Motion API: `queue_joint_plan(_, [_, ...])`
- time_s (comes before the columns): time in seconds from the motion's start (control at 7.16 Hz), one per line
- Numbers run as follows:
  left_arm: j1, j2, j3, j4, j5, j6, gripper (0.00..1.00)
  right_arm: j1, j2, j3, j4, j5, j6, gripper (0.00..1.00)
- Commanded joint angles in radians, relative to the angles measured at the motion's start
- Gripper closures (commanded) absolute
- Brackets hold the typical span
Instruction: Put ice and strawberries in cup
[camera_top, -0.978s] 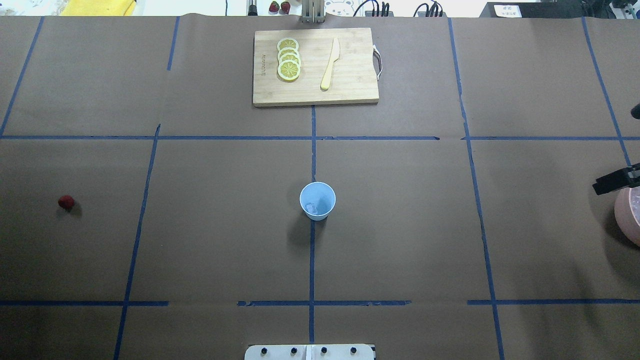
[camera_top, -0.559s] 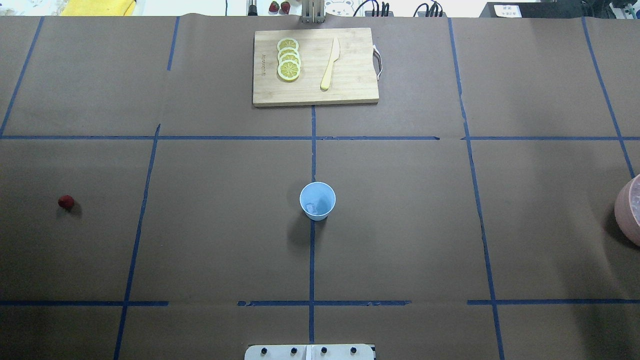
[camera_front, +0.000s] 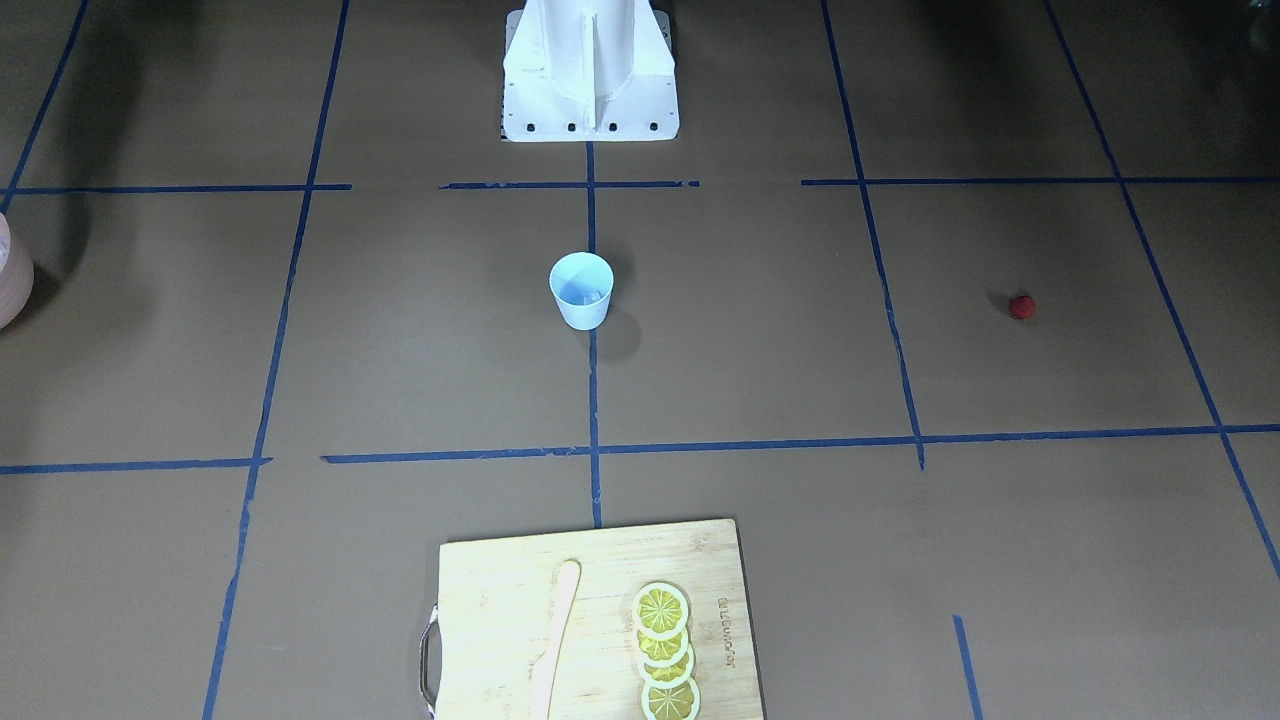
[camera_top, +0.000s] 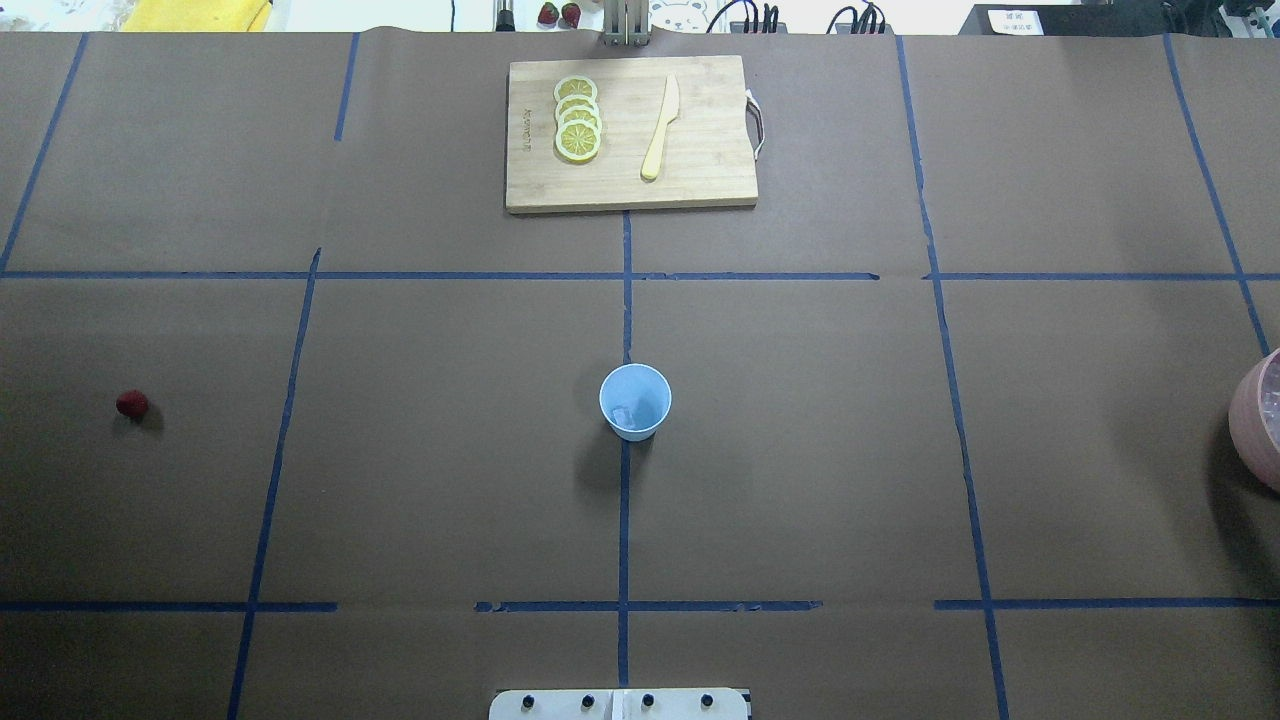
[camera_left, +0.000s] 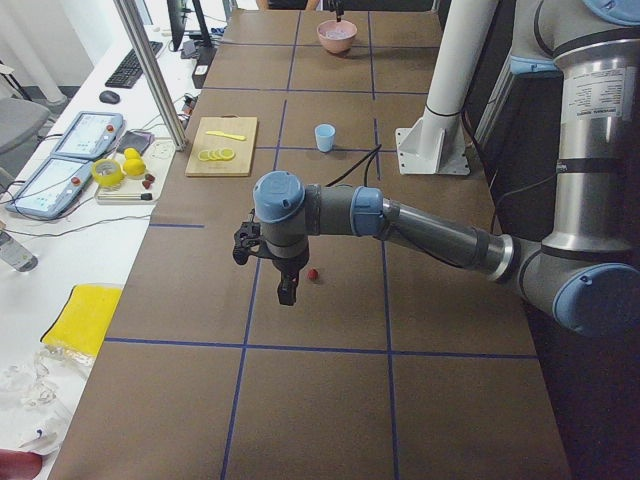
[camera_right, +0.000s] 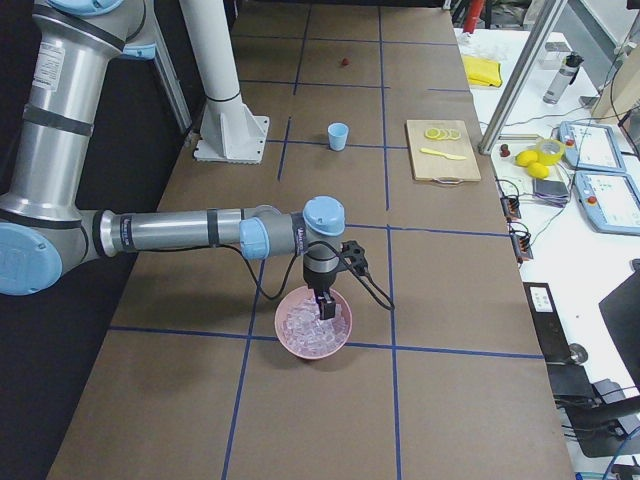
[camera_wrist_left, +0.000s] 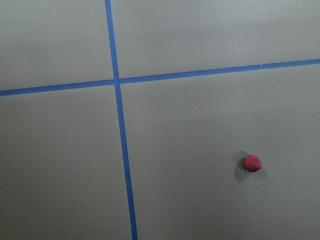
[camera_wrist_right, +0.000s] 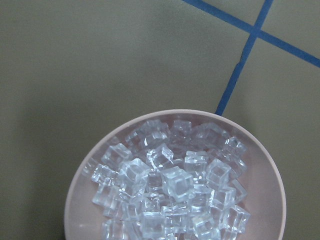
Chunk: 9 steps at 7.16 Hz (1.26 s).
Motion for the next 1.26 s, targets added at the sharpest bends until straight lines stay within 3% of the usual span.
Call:
queue_joint_plan(0.0, [0.000,0.000,-0.001,0.000,0.000,-0.001,0.00,0.003,-0.017,-0.080,0.124,0.007,-0.003,0.02])
queue_joint_plan(0.56, [0.000,0.000,0.001,0.000,0.000,-0.001,0.00,0.002,0.015,-0.150,0.129,0.009,-0.012,0.13])
queue_joint_plan(1.12, [0.000,0.000,0.001,0.000,0.000,-0.001,0.00,-0.006,0.020,-0.157,0.126,0.016,-0.009,0.20])
